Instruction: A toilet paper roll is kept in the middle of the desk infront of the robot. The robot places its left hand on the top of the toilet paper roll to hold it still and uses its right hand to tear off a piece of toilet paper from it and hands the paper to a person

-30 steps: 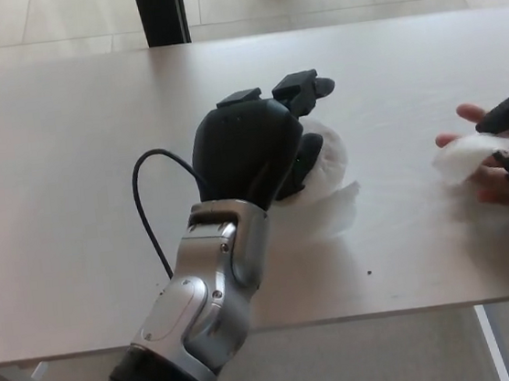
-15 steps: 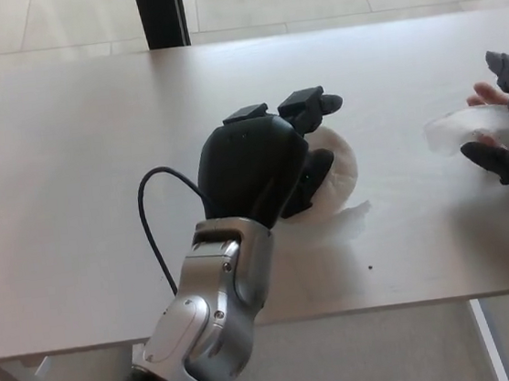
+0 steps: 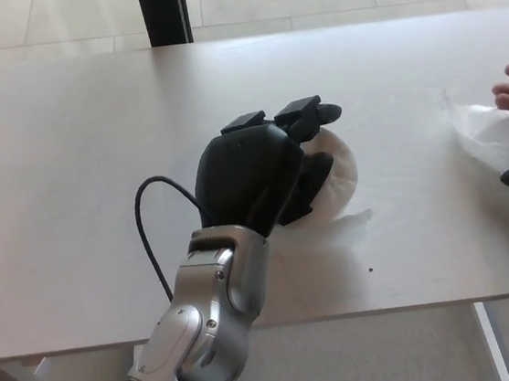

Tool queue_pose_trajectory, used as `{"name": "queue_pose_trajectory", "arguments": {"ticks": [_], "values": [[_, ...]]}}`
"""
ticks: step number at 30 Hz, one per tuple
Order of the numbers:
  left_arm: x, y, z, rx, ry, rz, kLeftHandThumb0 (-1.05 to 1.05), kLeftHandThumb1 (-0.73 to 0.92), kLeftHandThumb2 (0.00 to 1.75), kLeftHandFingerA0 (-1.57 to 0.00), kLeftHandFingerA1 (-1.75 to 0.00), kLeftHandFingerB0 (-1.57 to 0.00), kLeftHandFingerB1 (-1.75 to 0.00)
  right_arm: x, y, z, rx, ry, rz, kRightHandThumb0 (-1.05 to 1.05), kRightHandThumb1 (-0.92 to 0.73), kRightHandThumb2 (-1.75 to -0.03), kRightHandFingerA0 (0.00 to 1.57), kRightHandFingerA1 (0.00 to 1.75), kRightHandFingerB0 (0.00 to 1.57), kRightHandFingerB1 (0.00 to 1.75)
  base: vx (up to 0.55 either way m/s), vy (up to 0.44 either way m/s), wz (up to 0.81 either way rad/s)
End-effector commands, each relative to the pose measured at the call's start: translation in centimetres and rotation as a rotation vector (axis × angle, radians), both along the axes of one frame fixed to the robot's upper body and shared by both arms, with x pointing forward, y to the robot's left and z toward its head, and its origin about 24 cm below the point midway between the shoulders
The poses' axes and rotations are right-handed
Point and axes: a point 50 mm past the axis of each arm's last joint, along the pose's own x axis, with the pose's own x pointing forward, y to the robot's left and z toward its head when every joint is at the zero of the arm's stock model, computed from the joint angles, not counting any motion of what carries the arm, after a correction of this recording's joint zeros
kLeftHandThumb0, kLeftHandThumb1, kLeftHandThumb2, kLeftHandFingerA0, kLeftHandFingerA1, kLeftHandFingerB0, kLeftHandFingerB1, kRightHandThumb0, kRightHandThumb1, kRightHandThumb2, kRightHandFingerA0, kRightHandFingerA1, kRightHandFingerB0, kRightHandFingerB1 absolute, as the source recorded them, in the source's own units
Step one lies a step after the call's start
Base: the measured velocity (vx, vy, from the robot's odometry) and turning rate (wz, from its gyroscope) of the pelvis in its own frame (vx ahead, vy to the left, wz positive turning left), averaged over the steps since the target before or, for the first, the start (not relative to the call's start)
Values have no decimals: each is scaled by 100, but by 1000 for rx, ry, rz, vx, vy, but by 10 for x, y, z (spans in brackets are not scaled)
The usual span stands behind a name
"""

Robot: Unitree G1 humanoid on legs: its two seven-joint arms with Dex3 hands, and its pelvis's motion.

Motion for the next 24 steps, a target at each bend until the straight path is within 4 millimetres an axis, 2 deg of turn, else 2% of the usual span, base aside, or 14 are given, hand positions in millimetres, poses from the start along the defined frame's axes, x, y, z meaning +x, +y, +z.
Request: {"name": "queue_pose_trajectory", "arguments": {"ticks": [1, 4, 5, 6, 8, 10, 11, 12, 17, 18, 20, 21, 22, 24], "values": [[-5, 22, -32, 54, 183, 10, -29, 65, 60, -53, -63, -47, -48, -7, -17, 16, -31, 27, -10, -105, -76, -65, 0, 0, 0, 0, 0, 0, 0], [3, 31, -21, 41, 172, 30, -33, 68, 60, -55, -68, -46, -47, -10, -21, 30, -15, -43, 20, -105, -75, -65, 0, 0, 0, 0, 0, 0, 0], [6, 32, -17, 16, 174, 46, -32, 67, 59, -60, -68, -46, -46, -11, -21, 35, 2, -59, 33, -105, -64, -82, 0, 0, 0, 1, 0, 0, 0], [9, 35, -9, -5, 164, 57, -32, 67, 60, -66, -74, -47, -46, -14, -20, 42, 20, -81, 55, -105, -74, -66, 0, 0, 0, 4, 0, 0, 0], [11, 36, -5, -14, 163, 62, -33, 68, 60, -59, -66, -47, -46, -17, -19, 46, 24, -86, 66, -105, -61, -84, 0, 0, 0, 2, 0, 0, 0], [15, 39, 5, -27, 157, 74, -35, 69, 60, -59, -63, -46, -45, -22, -14, 55, 29, -87, 87, -105, -61, -82, 0, 0, 0, 3, 0, 0, 0], [17, 40, 11, -43, 139, 79, -34, 66, 59, -77, -99, -48, -47, -25, -10, 61, 28, -103, 109, -105, -74, -64, 0, 0, 0, 6, 0, 0, 0], [18, 40, 14, -52, 128, 79, -33, 66, 59, -75, -83, -48, -46, -28, -9, 64, 27, -120, 129, -104, -64, -82, 0, 0, 0, 4, 0, 0, 0], [22, 42, 32, -93, 118, 68, -34, 65, 59, -86, -79, -48, -46, -42, -1, 81, 69, -206, 208, -105, -62, -86, 0, 0, 0, 3, 0, 0, 0], [22, 43, 37, -104, 105, 61, -34, 66, 61, -68, -68, -47, -49, -48, 0, 85, 86, -205, 217, -105, -63, -85, 0, 0, 0, 0, 0, 0, 0], [23, 45, 44, -118, 82, 50, -34, 66, 61, -68, -68, -47, -49, -57, 2, 93, 108, -205, 233, -105, -63, -85, 0, 0, 0, 0, 0, 0, 0], [25, 49, 57, -161, 72, 55, -33, 69, 60, -57, -57, -44, -48, -66, 1, 97, 140, -235, 266, -105, -76, -64, 0, 0, 0, 0, 0, 0, 0], [26, 51, 63, -182, 67, 68, -34, 69, 60, -55, -57, -44, -47, -71, 1, 99, 193, -242, 278, -103, -63, -82, 0, 0, 0, 2, 0, 0, 0], [28, 53, 70, -197, 56, 76, -35, 69, 60, -54, -57, -45, -47, -78, 1, 101, 248, -222, 274, -102, -60, -82, 0, 0, 0, 0, 0, 0, 0]]}}
